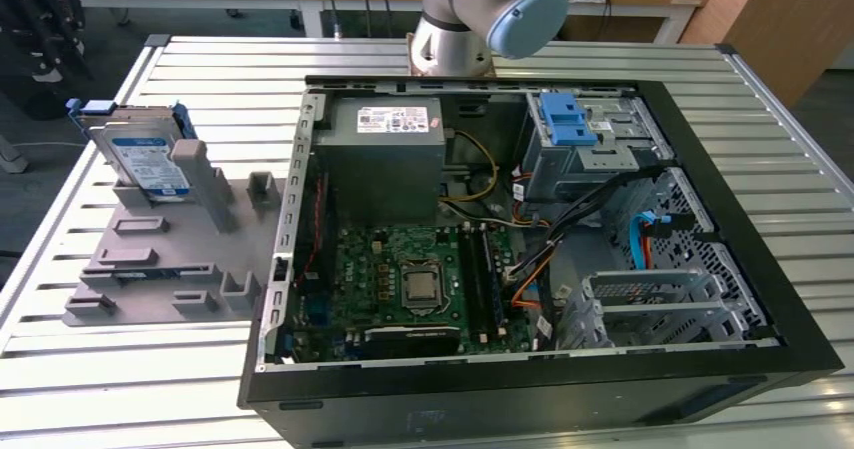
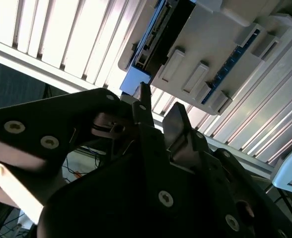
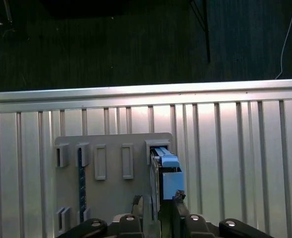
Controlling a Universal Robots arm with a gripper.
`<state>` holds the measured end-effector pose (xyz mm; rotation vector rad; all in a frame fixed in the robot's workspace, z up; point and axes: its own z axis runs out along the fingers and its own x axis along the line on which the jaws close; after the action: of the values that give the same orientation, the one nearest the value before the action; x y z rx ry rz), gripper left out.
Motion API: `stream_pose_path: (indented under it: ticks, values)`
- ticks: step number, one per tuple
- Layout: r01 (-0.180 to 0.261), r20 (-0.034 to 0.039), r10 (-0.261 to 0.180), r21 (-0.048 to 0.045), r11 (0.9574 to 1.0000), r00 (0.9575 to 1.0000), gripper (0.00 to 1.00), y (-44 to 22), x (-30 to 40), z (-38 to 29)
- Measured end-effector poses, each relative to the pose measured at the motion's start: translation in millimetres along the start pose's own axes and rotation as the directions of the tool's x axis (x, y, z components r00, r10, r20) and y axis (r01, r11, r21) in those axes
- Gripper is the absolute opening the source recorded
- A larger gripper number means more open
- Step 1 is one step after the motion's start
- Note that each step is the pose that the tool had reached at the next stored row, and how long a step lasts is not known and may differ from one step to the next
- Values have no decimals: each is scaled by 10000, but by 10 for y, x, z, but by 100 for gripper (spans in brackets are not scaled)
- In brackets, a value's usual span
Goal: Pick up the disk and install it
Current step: 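Pick up the disk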
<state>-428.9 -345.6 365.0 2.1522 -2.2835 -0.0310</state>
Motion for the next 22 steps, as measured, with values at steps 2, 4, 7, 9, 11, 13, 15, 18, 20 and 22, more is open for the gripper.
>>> stream_pose_path:
  ticks: [2, 4, 7, 9, 11, 13, 15, 18, 20, 22]
  values:
    - [0, 0, 0, 0, 10000, 10000, 41, 0, 0, 0]
    - [0, 0, 0, 0, 10000, 10000, 47, 0, 0, 0]
    - [-1, 0, 1, 0, 10000, 10000, 58, 0, 0, 0]
    - [-1, 0, 1, -1, 10000, 10000, 65, 0, 0, 0]
    - [-1, 0, 1, 0, 10000, 10000, 65, 0, 0, 0]
    - [-1, 0, 1, 0, 10000, 10000, 65, 0, 0, 1]
    - [-1, 0, 1, 0, 10000, 10000, 65, 0, 0, 1]
    - [-1, 0, 1, 0, 10000, 10000, 65, 0, 0, 1]
    - [-1, 0, 1, 0, 10000, 10000, 65, 0, 0, 1]
    - [-1, 0, 1, 1, 10000, 10000, 65, 0, 0, 3]
